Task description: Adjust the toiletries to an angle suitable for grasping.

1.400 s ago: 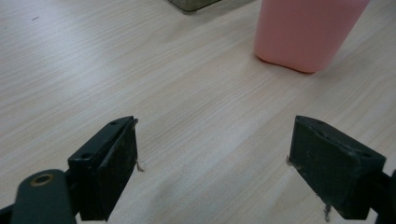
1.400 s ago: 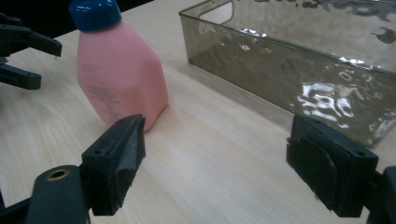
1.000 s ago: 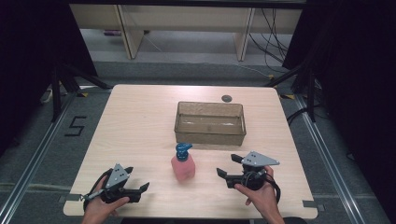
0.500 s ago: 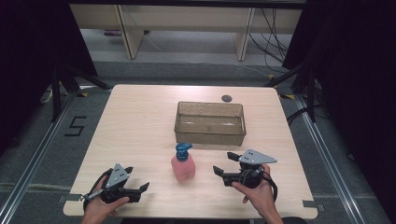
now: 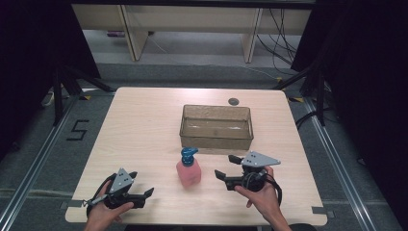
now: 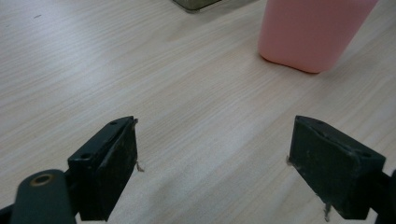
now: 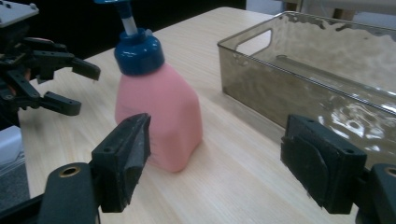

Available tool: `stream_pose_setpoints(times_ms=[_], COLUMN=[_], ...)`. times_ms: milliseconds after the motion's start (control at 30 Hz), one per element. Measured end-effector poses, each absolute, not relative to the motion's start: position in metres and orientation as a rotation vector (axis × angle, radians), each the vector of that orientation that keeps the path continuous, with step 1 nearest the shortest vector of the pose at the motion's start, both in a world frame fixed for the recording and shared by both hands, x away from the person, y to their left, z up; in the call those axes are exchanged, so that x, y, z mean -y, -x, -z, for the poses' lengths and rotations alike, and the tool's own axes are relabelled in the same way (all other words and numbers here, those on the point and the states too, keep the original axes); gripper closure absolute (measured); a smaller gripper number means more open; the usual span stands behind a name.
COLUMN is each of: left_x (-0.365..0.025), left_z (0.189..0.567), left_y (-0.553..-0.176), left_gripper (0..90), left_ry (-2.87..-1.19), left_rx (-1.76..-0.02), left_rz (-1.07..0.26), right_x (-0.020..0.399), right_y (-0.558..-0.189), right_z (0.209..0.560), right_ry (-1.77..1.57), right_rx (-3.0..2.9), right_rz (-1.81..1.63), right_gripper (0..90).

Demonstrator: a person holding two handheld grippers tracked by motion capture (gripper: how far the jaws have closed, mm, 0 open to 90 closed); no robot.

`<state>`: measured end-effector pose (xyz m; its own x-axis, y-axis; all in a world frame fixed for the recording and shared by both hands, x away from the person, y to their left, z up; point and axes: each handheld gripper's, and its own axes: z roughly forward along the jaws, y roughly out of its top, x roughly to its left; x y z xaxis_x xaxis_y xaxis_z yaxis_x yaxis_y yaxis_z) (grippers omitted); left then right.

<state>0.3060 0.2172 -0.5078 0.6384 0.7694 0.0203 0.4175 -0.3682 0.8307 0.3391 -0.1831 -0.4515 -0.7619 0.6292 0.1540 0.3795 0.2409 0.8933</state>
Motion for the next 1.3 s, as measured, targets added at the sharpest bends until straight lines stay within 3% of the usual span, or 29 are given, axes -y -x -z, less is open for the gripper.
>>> stream_pose_setpoints(times_ms=[1300], left_x=[-0.216], left_z=[0.507], left_y=[-0.307], left_gripper=[14.9], left_ry=[-2.005], left_rx=[-0.935], left_rz=[-0.506], right_x=[0.138], right_y=[-0.352], right_z=[0.436], right_ry=[-0.776], right_rx=[-2.337], right_rz=[-1.541], right_gripper=[24.1])
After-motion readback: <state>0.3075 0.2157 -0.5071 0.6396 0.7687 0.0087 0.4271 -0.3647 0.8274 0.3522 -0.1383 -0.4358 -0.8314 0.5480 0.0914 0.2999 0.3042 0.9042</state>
